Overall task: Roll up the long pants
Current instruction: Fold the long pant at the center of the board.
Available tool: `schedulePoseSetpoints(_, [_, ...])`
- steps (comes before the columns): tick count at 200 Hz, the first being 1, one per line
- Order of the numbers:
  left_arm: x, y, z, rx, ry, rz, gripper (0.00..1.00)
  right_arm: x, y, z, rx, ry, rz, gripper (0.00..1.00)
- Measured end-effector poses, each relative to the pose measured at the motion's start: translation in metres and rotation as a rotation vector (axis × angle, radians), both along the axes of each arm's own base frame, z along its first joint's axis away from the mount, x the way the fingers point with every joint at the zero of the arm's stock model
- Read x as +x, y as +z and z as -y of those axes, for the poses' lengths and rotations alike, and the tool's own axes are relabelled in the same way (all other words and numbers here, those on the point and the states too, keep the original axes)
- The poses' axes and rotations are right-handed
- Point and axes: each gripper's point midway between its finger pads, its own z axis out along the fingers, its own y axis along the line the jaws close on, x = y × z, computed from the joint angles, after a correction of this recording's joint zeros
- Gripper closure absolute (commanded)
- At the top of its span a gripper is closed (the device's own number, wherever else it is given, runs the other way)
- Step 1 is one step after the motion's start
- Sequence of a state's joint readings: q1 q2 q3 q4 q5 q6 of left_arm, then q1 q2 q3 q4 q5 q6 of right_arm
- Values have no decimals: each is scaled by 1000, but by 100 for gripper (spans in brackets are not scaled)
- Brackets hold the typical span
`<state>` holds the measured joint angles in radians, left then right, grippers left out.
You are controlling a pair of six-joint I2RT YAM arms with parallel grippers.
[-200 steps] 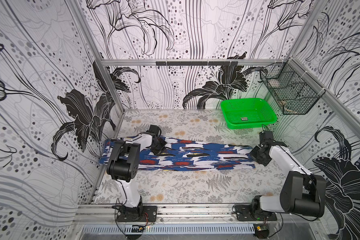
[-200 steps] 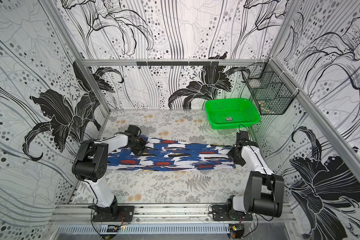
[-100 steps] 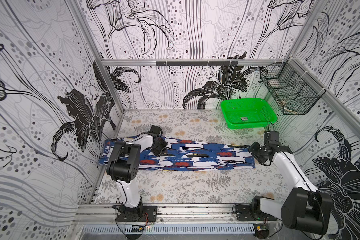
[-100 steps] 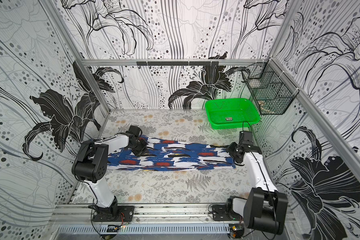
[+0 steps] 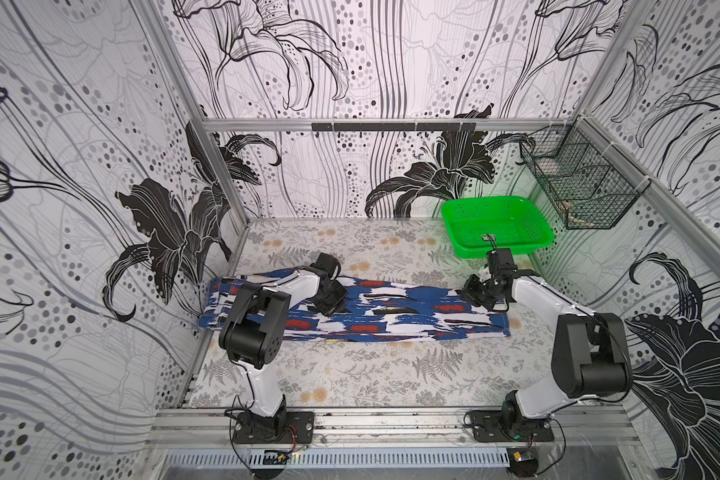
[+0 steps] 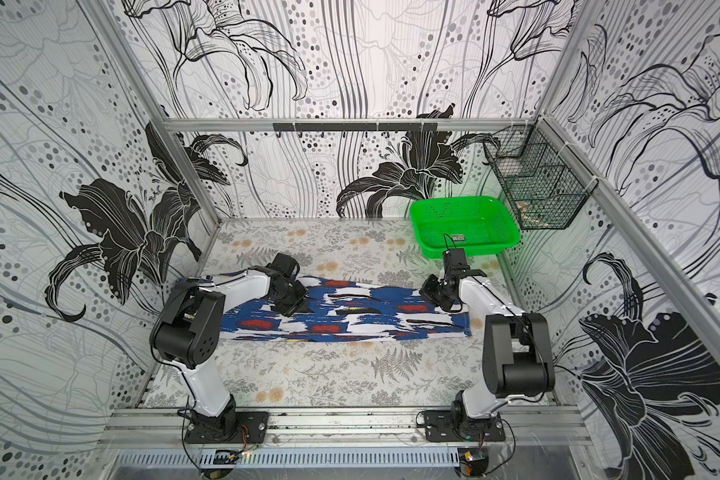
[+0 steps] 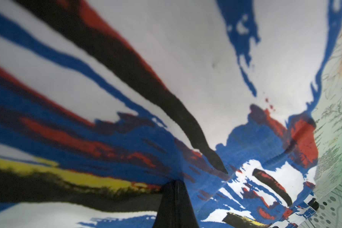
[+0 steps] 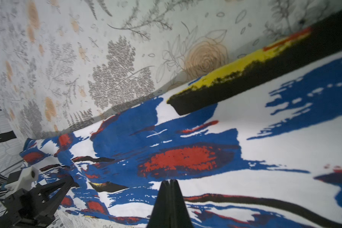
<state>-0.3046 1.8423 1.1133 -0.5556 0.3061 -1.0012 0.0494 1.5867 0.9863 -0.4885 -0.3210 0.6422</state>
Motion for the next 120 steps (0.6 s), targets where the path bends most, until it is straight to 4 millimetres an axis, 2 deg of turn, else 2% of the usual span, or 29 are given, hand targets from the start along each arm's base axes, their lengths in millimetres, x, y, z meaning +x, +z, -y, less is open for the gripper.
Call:
schedulePoseSetpoints(42, [3,-1,32,3,-50,9,100,-10,-16,18,-89,-37,-74,100])
schedulePoseSetpoints(98, [4,0,78,-8,-112,32,100,-24,-26,84,-193,-202,-202,100])
schedulePoseSetpoints(120, [4,0,87,-11,-122,36,100,-28,-28,94,-198,-231,-219,100])
